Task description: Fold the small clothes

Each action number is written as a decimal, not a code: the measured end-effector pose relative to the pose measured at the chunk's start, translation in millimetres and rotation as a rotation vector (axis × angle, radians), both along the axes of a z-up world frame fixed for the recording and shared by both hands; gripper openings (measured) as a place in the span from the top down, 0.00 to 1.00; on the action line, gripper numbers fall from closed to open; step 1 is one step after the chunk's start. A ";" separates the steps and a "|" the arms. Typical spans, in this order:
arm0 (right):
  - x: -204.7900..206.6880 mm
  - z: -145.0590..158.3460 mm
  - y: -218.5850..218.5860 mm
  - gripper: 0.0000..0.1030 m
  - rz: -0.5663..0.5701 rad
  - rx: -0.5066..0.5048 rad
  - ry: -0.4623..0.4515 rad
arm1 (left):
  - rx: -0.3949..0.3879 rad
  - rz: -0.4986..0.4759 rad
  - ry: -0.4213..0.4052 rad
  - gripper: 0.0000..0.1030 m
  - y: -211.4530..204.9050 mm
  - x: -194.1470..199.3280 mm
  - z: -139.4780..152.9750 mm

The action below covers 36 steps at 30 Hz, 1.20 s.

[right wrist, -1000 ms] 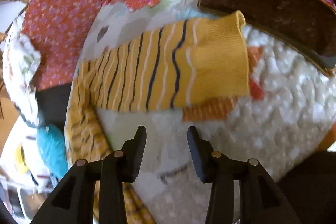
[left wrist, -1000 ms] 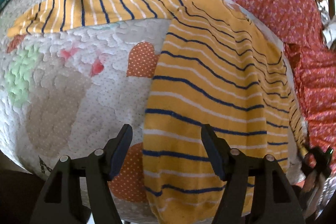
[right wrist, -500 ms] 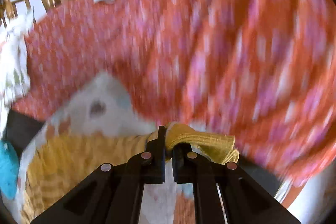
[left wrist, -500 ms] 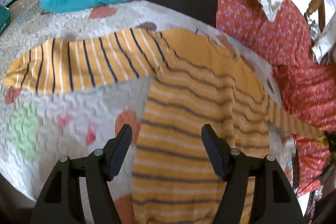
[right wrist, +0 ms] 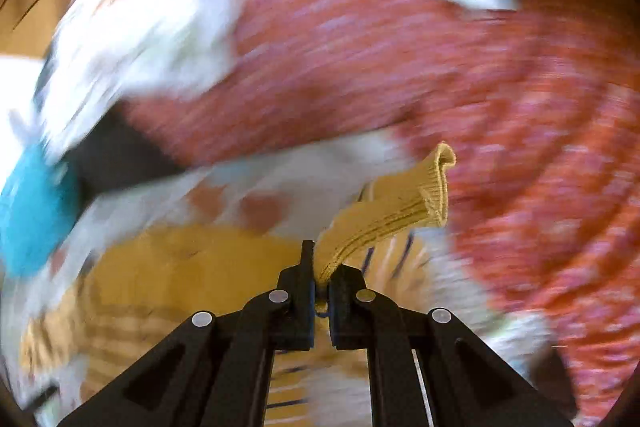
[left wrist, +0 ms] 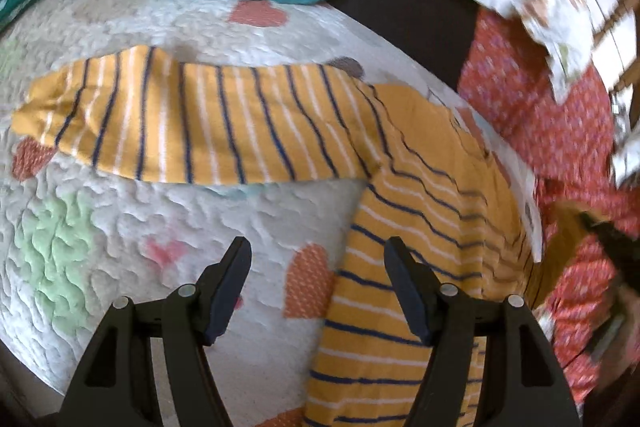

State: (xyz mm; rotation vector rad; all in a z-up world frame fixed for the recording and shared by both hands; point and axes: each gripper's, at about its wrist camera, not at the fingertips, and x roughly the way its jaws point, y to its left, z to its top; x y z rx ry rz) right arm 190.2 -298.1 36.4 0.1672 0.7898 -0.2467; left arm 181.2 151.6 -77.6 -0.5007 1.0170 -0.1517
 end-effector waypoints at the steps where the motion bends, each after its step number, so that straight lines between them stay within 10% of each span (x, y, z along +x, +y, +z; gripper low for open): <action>1: 9.9 -11.7 23.2 0.95 0.051 -0.003 0.019 | -0.015 0.016 0.009 0.33 5.0 1.6 -1.6; 7: 58.5 -81.0 160.7 0.95 0.308 0.030 0.112 | -0.041 0.037 0.057 0.33 11.3 12.5 -11.3; 15: 89.0 -135.6 206.4 0.86 0.427 0.110 0.251 | -0.033 0.000 0.078 0.33 -2.3 18.8 -16.8; 19: 79.0 -113.1 191.0 0.70 0.495 0.322 0.211 | -0.016 -0.005 0.094 0.33 -4.9 18.4 -21.7; 24: 18.7 -79.6 109.6 0.55 0.323 0.376 0.120 | 0.007 -0.028 0.121 0.33 -10.2 13.6 -28.0; 29: -89.6 -107.6 4.3 0.53 0.074 0.276 0.212 | 0.015 -0.052 0.134 0.33 -15.9 3.5 -31.6; 36: -175.6 -160.9 -29.3 0.55 0.013 0.495 0.260 | 0.012 -0.074 0.158 0.32 -31.0 -35.5 -37.1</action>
